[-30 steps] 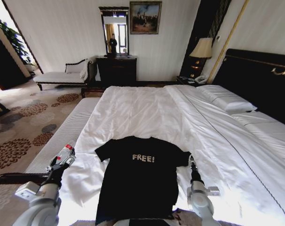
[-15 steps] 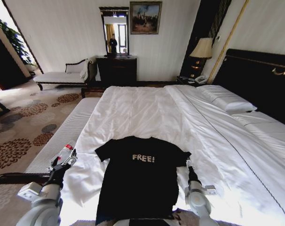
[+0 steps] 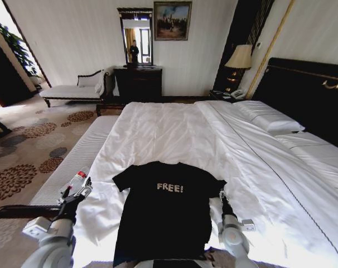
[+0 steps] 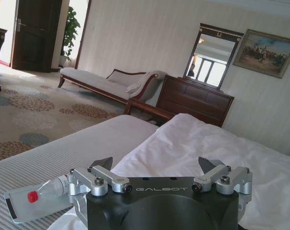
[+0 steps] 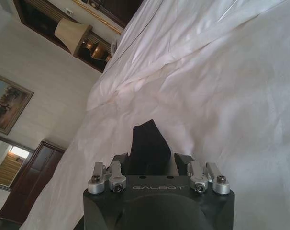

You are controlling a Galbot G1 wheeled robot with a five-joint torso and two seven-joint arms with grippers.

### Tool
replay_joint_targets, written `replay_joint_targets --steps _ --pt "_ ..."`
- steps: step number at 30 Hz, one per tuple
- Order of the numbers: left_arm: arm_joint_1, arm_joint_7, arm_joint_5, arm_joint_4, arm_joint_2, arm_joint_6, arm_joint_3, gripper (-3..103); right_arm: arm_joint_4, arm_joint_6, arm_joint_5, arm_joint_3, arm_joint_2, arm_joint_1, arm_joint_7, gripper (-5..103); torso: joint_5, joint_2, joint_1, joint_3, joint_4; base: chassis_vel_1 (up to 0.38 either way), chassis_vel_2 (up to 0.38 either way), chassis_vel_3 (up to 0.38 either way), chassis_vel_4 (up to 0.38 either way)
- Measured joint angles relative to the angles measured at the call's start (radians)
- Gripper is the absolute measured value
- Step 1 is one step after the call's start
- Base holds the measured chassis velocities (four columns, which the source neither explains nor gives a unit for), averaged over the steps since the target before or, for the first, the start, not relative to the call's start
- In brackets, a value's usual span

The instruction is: Fold the clothes on the bed.

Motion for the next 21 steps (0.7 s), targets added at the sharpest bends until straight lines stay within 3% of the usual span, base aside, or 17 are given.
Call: replay_joint_targets --steps 2,5,7,14,21 --pt "0.000 0.000 0.001 0.000 -0.001 -0.001 0.000 100 0.003 0.000 0.000 -0.001 0.000 -0.001 -0.001 54 0.0000 0.000 0.000 0.000 0.0000 0.000 0.000 0.000 0.000" --pt "0.001 0.000 0.009 0.003 -0.006 -0.005 0.005 100 0.019 0.000 -0.003 -0.009 0.001 -0.007 -0.004 38 0.0000 0.000 0.000 0.000 0.0000 0.000 0.000 0.000 0.000" --pt "0.001 0.000 0.012 0.004 -0.008 -0.006 0.007 100 0.022 0.000 -0.005 -0.013 0.001 -0.009 -0.005 38 0.0000 0.000 0.000 0.000 -0.0001 0.000 0.000 0.000 0.000" --pt "0.007 0.003 0.021 0.012 -0.015 -0.015 0.011 100 0.020 -0.002 -0.024 -0.022 0.003 -0.007 -0.008 6 0.0000 0.000 0.000 0.000 0.0000 0.000 0.000 0.000 0.000" --pt "-0.001 0.003 0.031 0.017 -0.017 -0.018 0.024 100 0.026 0.002 -0.056 -0.028 -0.009 0.003 -0.040 1 0.0000 0.000 0.000 0.000 0.0000 0.000 0.000 0.000 0.000"
